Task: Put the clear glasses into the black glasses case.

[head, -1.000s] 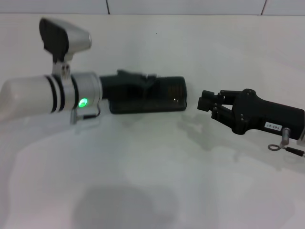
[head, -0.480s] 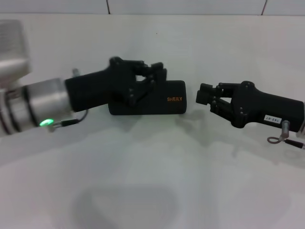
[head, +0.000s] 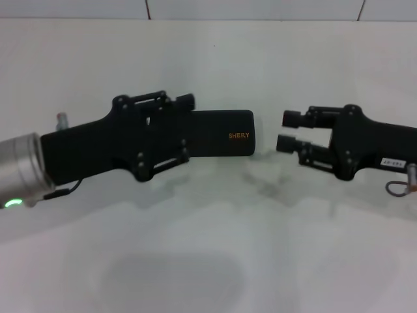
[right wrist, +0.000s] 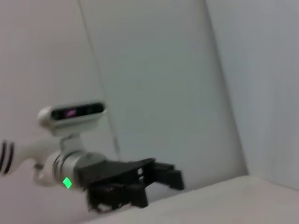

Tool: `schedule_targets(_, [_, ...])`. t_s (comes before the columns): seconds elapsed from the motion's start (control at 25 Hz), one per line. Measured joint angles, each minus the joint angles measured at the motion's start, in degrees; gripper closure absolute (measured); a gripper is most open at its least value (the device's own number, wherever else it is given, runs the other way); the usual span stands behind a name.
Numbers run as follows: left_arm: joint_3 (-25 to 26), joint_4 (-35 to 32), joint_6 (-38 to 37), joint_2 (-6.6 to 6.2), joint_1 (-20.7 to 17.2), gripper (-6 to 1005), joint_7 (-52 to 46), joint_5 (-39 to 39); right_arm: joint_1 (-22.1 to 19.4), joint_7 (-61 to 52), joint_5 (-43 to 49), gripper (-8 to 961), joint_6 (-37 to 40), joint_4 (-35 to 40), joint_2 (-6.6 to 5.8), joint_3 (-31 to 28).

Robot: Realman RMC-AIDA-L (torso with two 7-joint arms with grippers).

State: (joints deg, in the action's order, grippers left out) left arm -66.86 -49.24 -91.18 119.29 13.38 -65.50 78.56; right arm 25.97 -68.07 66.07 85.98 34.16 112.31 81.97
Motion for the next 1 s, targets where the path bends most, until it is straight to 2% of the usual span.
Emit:
schedule_targets(0.12, [0.6, 0.1, -1.1, -0.67, -1.3, 475, 0.0, 0.2, 0.0, 0.0, 4.7, 598, 0.0, 3.1, 0.54, 0.0])
schedule_targets(0.36, [1.7, 0.5, -3.2, -1.70, -3.9, 298, 0.3, 0.8, 0.0, 3.9, 7.0, 375, -1.2, 4.4, 2.87, 0.1])
schedule_targets(0.44, [1.7, 0.5, -3.4, -1.85, -4.5, 239, 0.3, 1.4, 0.0, 4.9, 7.1, 167, -1.2, 4.6, 3.10, 0.3])
schedule_targets(1.0, [1.6, 1.1, -4.9, -1.86, -5.1, 212, 0.1, 3.6, -0.7, 4.8, 6.6, 104, -0.5, 4.4, 3.66, 1.4])
